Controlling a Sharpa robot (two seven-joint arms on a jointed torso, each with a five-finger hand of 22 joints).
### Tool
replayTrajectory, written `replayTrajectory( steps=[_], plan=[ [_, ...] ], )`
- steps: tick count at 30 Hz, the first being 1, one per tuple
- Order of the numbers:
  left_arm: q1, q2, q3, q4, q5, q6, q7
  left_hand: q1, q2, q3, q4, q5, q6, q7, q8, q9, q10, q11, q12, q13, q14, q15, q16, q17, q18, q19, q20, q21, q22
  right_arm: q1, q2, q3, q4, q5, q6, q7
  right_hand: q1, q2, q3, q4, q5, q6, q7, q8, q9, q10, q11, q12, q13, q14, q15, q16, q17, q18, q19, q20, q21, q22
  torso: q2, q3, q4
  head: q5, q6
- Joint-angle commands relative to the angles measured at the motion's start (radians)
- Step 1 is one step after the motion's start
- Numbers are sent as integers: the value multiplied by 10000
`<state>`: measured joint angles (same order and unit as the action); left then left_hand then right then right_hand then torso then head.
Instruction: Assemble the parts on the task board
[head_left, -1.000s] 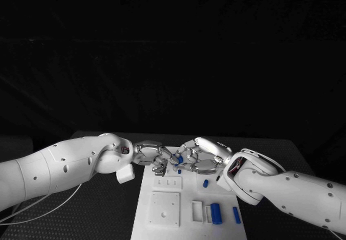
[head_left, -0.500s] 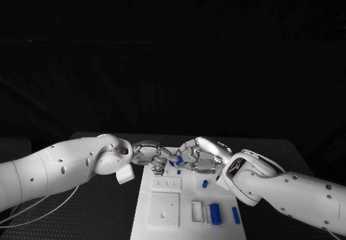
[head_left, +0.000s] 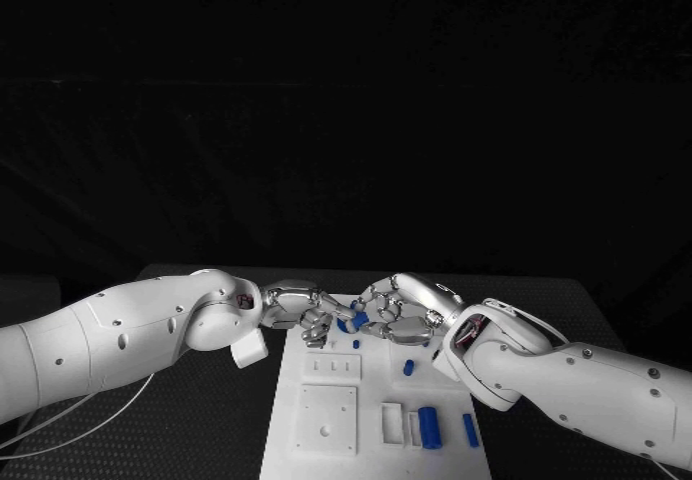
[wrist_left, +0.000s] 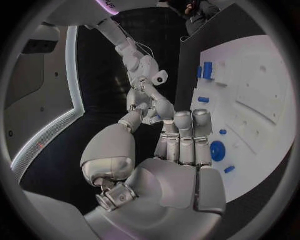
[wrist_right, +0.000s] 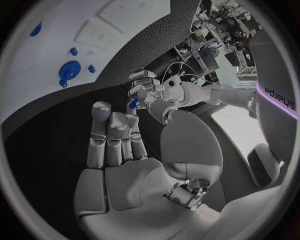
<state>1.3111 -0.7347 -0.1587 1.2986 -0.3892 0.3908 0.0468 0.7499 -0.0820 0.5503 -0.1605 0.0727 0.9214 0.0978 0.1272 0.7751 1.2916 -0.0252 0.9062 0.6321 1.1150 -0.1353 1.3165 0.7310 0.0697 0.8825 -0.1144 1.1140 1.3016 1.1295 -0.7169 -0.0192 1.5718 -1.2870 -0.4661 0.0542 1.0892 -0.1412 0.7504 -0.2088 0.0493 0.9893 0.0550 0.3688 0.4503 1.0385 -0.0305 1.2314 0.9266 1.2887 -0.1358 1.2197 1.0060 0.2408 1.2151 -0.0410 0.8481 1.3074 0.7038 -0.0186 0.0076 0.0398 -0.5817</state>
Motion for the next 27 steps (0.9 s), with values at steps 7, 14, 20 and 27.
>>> replayTrajectory(
  steps=[7, 14, 20, 27],
  plan=[
    [15, -35, 8, 173, 234, -1180, 62, 636, 532, 178, -163, -78, -354, 76, -209, -185, -51, 139, 71, 2, 8, 152, -49, -7, 133, -75, -1038, -16, 15, -15, 36, -3, 58, 1224, -459, -571, -70, 95, 93, -23, 24, 758, 207, 188, 374, 54, -40, -49, -11, 54, -56, -16, -14, 210, 52, -22, 52, 171, -2, 11, 1, -33, 46],
    [15, -18, 2, 195, 213, -1445, 24, 696, 494, 87, -172, -128, -535, 139, -313, -322, -97, 200, 73, -6, -24, 212, -60, -13, 132, -104, -980, -23, 25, -19, 43, -3, 112, 1899, -443, -529, -88, 108, 112, -34, 34, 758, 206, 184, 376, 64, -42, -56, -13, 64, -59, -23, -18, 210, 60, -23, 51, 168, -1, 17, 5, -23, 81],
    [13, 25, -2, 169, 358, -1545, 36, 520, 354, -70, 13, -219, -599, 173, -352, -421, -111, 233, 86, -10, -31, 246, -57, -14, 138, -116, -937, -38, 20, -32, 77, -3, 87, 1898, -401, -575, -120, 129, 145, -82, 45, 758, 205, 176, 380, 74, -44, -72, -15, 75, -61, -38, -25, 210, 66, -24, 44, 163, 2, 4, -8, -43, 79],
    [13, 51, -4, 231, 395, -1508, 17, 451, 274, -146, 174, -234, -558, 171, -325, -485, -117, 233, 109, -10, -35, 249, -42, -7, 174, -124, -921, -46, 21, -42, 126, -2, -24, 1897, -568, -532, -152, 146, 174, -136, 46, 763, 205, 170, 385, 84, -45, -85, -15, 85, -62, -50, -29, 210, 73, -25, 40, 161, -4, 11, 10, -43, 92]
  ],
)
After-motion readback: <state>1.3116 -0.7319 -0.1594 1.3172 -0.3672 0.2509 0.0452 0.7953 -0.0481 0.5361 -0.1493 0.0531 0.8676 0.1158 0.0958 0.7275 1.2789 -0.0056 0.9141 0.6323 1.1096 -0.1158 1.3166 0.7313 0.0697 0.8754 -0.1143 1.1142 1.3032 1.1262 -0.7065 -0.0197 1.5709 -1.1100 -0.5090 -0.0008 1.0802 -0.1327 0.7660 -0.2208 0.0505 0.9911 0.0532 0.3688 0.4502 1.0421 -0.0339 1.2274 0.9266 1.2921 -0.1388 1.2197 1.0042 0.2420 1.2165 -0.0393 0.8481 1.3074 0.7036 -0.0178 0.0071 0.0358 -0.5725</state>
